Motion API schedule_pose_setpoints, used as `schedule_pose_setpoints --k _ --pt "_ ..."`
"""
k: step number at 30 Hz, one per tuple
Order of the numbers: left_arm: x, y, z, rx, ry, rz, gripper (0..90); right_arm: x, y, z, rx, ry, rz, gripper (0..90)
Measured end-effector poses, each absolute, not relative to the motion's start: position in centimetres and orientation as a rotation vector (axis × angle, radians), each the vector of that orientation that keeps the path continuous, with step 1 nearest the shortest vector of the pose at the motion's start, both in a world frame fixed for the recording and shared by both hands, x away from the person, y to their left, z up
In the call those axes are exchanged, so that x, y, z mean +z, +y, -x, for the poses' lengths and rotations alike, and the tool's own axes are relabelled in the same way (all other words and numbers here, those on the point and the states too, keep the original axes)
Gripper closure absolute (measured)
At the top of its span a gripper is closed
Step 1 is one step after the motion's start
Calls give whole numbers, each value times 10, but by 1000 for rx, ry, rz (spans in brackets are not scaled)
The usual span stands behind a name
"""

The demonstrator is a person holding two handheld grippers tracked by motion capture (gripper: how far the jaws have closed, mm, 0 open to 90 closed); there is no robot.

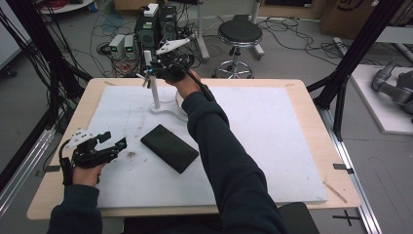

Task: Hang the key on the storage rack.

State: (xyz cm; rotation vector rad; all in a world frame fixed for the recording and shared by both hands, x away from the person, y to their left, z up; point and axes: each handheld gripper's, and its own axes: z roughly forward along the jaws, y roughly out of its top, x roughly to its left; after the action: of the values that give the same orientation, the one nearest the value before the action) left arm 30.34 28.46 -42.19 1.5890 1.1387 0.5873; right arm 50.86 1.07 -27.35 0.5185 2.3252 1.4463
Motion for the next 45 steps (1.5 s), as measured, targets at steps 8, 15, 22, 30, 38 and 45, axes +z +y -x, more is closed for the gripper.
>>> schedule_pose_setpoints --k 8,15,22,30,38,45 --pt "-420 274 -314 566 1105 -1598 273 -284 -81 -495 1449 2197 -642 559" --pt "-417 264 -327 546 1080 -1593 272 -312 -178 -484 1343 2242 -814 409" --pt "-416 260 -337 537 1080 -1573 272 -335 -246 -458 1266 2223 -939 263" --pt "-417 258 -342 524 1066 -1566 272 -364 -297 -412 1221 2135 -997 217" --pt "-416 256 -340 537 1067 -1582 271 -389 -322 -389 1217 2106 -1045 216" --pt "-416 254 -341 527 1062 -1592 271 -388 -319 -386 1217 2109 -1015 216"
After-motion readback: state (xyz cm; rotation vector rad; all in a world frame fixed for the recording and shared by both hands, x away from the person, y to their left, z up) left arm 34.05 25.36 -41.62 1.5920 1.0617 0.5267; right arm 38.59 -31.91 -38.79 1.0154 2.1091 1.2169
